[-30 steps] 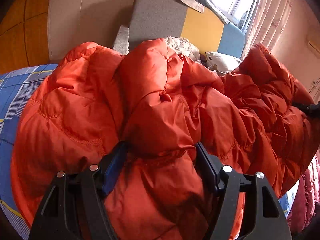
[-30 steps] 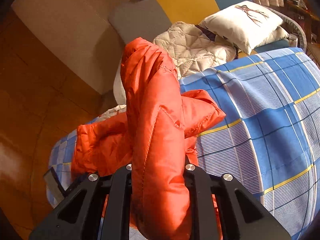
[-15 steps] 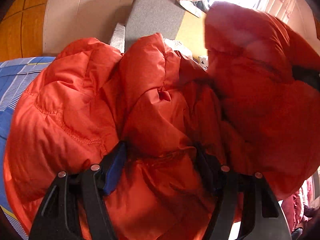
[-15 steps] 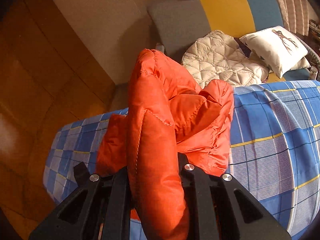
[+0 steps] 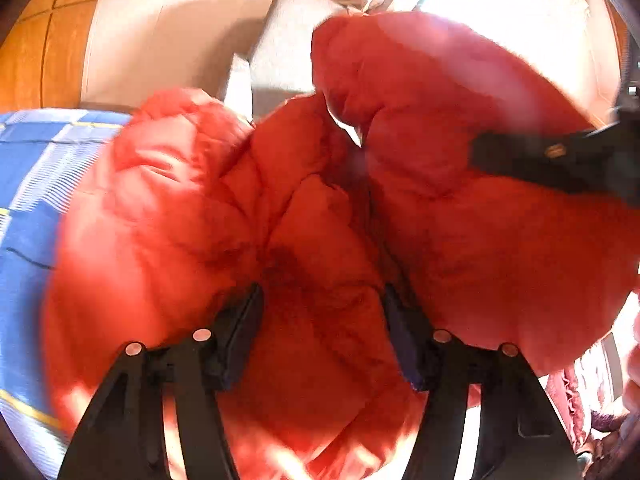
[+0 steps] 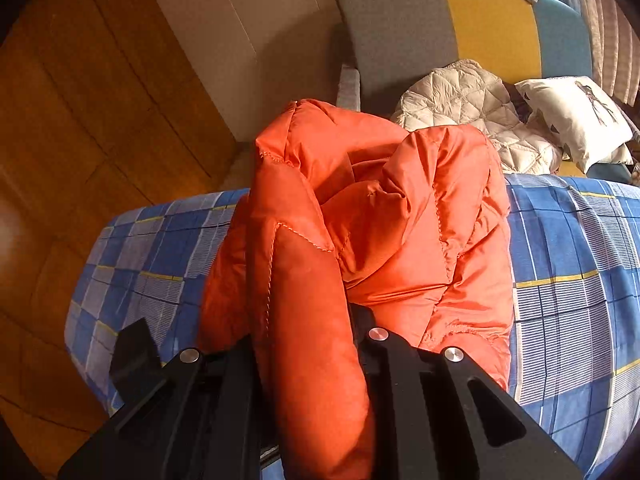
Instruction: Fold large clothes
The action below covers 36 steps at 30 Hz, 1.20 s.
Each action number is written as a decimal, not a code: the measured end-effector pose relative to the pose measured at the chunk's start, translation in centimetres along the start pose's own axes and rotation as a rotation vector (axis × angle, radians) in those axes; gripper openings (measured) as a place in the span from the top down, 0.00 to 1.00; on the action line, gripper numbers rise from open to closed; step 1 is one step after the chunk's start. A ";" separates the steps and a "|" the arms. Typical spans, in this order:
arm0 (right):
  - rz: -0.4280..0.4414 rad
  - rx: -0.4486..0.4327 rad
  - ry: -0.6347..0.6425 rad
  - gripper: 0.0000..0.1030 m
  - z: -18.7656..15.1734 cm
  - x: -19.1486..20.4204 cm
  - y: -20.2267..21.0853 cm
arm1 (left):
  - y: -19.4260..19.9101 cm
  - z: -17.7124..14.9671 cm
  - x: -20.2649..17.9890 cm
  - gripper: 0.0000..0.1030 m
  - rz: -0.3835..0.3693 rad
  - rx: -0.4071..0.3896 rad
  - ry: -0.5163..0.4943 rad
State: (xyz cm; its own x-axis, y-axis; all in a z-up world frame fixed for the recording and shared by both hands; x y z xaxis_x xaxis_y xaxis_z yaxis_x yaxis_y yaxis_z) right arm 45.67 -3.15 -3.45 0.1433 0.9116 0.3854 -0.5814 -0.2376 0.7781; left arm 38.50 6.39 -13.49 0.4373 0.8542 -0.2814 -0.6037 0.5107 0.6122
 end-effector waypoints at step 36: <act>0.018 -0.057 0.028 0.84 -6.8 4.6 -8.5 | 7.0 2.7 10.1 0.33 -0.002 -0.026 0.117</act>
State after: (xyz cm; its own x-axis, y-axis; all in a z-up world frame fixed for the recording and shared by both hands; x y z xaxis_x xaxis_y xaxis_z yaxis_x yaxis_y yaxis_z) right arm 45.82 5.30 -11.66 0.1107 0.9164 0.3847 -0.6285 -0.2353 0.7413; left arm 40.45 18.33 -10.05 0.3582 0.8582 -0.3677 -0.6205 0.5131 0.5930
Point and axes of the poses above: each gripper's, at about its wrist camera, not at the fingertips, and y roughly against the way its jaws point, x to its left, z to its top, the point moved 6 cm from there along -y, roughly the way its jaws point, and after that the axes turned 13 degrees about -y, right-handed, at the moved point
